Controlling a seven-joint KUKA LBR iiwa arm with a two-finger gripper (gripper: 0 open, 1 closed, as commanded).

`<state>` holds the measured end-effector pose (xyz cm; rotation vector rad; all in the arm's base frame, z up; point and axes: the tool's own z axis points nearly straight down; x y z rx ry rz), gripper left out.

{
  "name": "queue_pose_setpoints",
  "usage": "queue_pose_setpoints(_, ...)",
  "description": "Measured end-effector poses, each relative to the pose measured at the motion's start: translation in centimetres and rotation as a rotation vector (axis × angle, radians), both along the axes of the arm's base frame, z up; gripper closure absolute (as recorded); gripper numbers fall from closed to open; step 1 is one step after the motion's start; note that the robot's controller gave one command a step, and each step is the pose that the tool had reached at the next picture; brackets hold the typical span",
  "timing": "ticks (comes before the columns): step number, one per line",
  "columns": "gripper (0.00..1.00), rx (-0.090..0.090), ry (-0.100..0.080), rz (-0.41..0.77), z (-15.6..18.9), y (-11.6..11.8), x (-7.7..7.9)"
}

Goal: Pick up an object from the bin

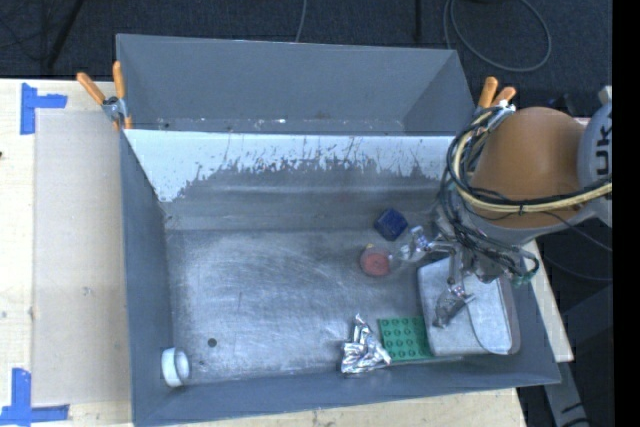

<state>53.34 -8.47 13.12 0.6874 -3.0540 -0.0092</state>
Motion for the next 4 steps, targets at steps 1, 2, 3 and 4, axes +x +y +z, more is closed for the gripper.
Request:
queue_pose_setpoints(1, 0.0, -0.003, -0.028, 0.059, -5.8, 3.4, -3.6)
queue_pose_setpoints(2, 1.0, -0.01, -0.005, 0.057, -5.6, 3.0, -4.0)
queue_pose_setpoints(3, 1.0, -0.003, -0.02, 0.207, 9.1, 3.3, -4.9)
queue_pose_setpoints(4, 0.0, 0.0, -0.012, 0.203, 8.7, 3.2, -5.0)
